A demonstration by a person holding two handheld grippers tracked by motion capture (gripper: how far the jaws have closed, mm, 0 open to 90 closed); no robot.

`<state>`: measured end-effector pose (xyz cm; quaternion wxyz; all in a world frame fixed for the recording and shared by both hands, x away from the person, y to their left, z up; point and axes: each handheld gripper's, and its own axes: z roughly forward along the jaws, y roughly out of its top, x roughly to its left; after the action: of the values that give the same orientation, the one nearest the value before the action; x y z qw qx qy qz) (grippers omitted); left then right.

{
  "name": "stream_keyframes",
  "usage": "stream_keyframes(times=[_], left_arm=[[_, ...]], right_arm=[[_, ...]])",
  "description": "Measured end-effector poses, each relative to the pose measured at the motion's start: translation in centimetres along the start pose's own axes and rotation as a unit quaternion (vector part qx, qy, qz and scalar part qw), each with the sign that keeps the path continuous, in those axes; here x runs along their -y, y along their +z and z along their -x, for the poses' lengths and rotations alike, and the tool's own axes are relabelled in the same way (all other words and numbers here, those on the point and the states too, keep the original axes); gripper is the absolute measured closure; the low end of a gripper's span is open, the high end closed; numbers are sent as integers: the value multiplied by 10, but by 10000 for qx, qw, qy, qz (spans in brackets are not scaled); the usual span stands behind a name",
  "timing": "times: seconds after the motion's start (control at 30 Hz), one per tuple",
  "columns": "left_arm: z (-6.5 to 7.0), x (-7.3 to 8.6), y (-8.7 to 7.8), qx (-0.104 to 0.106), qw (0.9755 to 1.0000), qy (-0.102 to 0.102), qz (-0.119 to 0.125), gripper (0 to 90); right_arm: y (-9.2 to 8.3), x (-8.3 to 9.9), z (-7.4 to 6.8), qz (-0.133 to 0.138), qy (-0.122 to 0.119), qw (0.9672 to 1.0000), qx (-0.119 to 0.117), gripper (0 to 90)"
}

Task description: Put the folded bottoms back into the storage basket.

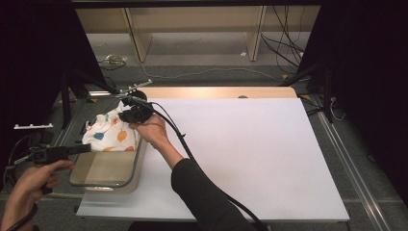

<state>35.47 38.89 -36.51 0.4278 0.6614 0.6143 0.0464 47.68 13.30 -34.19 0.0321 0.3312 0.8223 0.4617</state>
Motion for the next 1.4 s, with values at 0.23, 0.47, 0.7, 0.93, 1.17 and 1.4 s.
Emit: stream_keyframes(times=[0.23,0.47,0.7,0.93,1.17,1.4], left_arm=[[-5,1,-2,-35,10000,-38,-5,833],[-8,2,-2,-68,9999,-59,-47,833],[-11,3,-3,-100,9999,-87,-74,832],[-14,4,-2,-136,9998,-118,-119,831],[-17,5,1,-174,9996,-132,-174,831],[-17,5,4,-196,9995,-136,-218,831]], right_arm=[[6,1,-3,-24,11,10000,-9,826],[10,2,-5,-51,13,10000,-7,826],[13,4,-7,-60,19,10000,-25,826],[17,6,-8,-98,50,9999,-30,823],[21,9,-9,-141,26,9999,-13,822],[26,12,-7,-194,57,9998,26,820]])
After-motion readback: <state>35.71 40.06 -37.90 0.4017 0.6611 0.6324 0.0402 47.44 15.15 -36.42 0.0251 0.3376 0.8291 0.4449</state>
